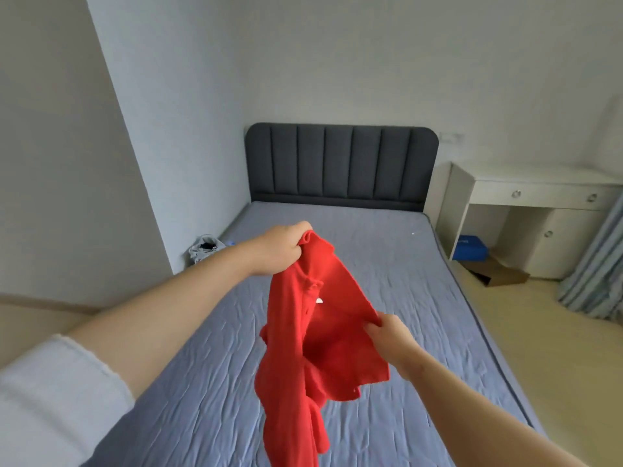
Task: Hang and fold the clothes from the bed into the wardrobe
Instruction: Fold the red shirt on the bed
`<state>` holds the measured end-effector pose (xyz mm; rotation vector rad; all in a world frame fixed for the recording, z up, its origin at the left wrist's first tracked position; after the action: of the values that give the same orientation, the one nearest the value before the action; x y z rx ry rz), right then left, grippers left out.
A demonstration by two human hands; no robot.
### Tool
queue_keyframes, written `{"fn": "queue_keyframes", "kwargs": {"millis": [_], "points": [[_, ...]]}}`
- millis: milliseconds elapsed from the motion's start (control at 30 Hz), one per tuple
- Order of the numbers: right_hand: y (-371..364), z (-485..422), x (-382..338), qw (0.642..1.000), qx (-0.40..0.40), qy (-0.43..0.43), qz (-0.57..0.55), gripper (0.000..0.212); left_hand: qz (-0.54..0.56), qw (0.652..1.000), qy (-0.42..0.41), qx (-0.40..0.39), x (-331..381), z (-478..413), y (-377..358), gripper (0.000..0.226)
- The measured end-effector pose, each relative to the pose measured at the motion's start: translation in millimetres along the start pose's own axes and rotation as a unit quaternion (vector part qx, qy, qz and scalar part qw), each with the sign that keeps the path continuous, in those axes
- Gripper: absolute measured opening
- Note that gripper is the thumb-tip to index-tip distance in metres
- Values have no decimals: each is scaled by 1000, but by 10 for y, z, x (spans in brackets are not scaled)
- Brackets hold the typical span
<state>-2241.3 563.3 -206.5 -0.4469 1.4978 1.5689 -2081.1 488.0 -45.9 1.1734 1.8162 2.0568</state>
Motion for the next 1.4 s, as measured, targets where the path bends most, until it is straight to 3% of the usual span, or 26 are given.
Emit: {"fn": "queue_keyframes", "kwargs": {"millis": [133,267,333,433,600,633,700,800,900,967,1033,1167,1233,1267,1333,1400], "points": [[294,-36,-73,990,56,-48,-118,14,-80,996,36,-7,-250,-12,53,24],[382,-36,-269,944,36,-80,-318,23,-63,997,19,28,-246,-115,115,18],[419,-50,-389,914,25,-81,-398,25,19,999,17,48,-240,-152,101,16],[486,-87,-548,903,17,-63,-425,28,195,978,56,57,-275,-175,-26,25],[522,-94,-710,900,19,-33,-434,27,488,862,134,27,-224,-209,-406,38],[523,-91,-721,897,20,-32,-440,27,509,849,140,11,-190,-214,-474,40],[519,-82,-751,894,21,-31,-447,28,494,856,147,-27,-129,-204,-592,43],[506,-60,-815,899,27,-20,-436,24,440,882,147,-77,-63,-172,-736,42],[474,-29,-905,920,22,5,-390,23,350,923,124,-97,-10,-170,-777,26],[465,-23,-948,933,19,23,-359,26,274,952,109,-81,-2,-193,-735,17],[468,-9,-976,934,15,41,-354,30,256,959,107,-54,-35,-193,-668,14],[448,63,-1106,915,-11,96,-392,31,302,949,89,-6,-90,-169,-525,14],[555,85,-1135,915,50,131,-377,18,365,927,87,12,-94,-144,-476,16],[617,94,-1126,925,91,141,-342,19,407,909,92,15,-104,-125,-468,20],[669,87,-1081,958,146,134,-206,41,461,882,97,13,-114,-86,-455,18],[545,65,-1025,985,125,97,-70,52,466,881,78,-3,-92,-71,-455,17]]}}
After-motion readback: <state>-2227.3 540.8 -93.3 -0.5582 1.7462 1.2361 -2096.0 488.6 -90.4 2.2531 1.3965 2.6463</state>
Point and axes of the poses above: each hand's wrist, its own z-axis away from the middle knuckle, its own y-axis out of the back of the hand, x = y × z, the point moved 10 cm from there along -z, towards the middle knuckle, and after that the axes turned 2 degrees about -x, right-handed, at the moved point
